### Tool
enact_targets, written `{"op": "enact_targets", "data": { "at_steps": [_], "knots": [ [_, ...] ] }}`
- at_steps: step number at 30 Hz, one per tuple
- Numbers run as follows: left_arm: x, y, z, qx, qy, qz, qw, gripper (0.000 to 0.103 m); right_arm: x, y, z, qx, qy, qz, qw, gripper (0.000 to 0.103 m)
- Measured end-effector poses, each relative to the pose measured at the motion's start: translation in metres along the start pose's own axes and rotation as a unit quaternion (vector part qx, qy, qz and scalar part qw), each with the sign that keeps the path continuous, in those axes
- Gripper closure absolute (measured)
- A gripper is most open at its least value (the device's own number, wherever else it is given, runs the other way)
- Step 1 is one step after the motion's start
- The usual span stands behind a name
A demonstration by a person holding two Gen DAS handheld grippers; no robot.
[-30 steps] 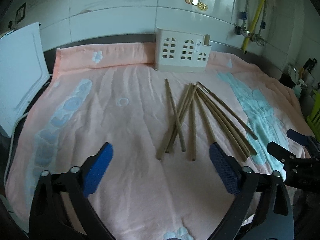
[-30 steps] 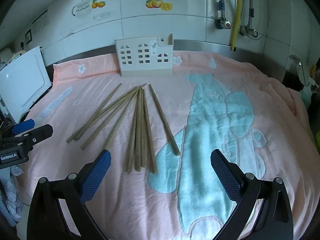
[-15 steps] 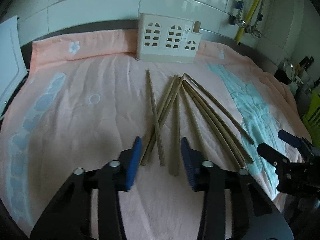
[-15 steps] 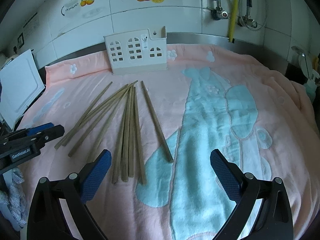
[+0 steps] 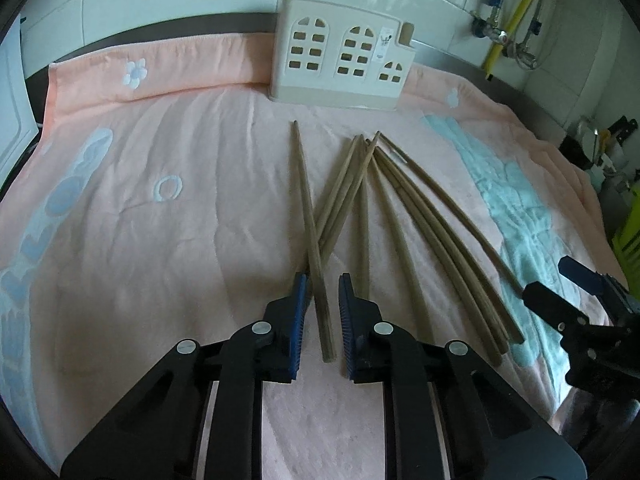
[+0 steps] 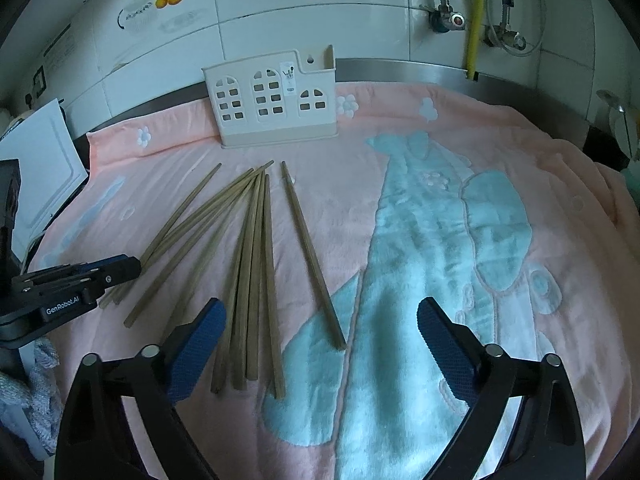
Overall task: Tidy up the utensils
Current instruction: 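Close the left tool on one wooden chopstick while the right tool grasps another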
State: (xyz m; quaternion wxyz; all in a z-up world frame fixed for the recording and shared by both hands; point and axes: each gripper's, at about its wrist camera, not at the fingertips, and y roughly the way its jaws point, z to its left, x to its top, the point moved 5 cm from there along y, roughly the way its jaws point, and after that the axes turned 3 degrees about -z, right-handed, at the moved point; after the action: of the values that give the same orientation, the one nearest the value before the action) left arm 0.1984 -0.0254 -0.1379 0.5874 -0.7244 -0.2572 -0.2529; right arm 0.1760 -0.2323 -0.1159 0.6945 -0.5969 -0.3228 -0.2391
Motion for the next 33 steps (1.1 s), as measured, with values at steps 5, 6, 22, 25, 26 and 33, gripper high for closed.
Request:
{"op": "enact_targets", "data": {
  "at_steps": [5,6,22,25,26,33],
  "knots": [
    [0.001,0.006,0.003,0.006,0.002,0.003,1.0000,0.087,-0.001,0.007,-0.001,0.009,0.005,0.010,1.000,0.019],
    [0.001,0.006,0.002,0.008,0.004,0.002,1.0000,0.087,-0.001,0.008,-0.001,0.010,0.005,0.011,1.000,0.020],
    [0.009,-0.001,0.017,0.015,0.015,-0.011,0.9997,0.098,0.001,0.021,-0.009,0.029,0.022,0.027,0.999,0.047],
    [0.009,0.000,0.025,0.015,0.008,-0.005,0.9998,0.098,0.001,0.025,-0.009,0.028,0.021,0.032,0.999,0.056],
    [0.008,0.000,0.028,0.015,0.008,-0.003,0.9998,0.098,0.002,0.027,-0.008,0.030,0.019,0.034,0.999,0.058],
    [0.003,0.008,0.035,0.020,0.007,0.014,0.9997,0.096,0.003,0.037,-0.005,0.036,0.010,0.046,0.998,0.074]
  ]
}}
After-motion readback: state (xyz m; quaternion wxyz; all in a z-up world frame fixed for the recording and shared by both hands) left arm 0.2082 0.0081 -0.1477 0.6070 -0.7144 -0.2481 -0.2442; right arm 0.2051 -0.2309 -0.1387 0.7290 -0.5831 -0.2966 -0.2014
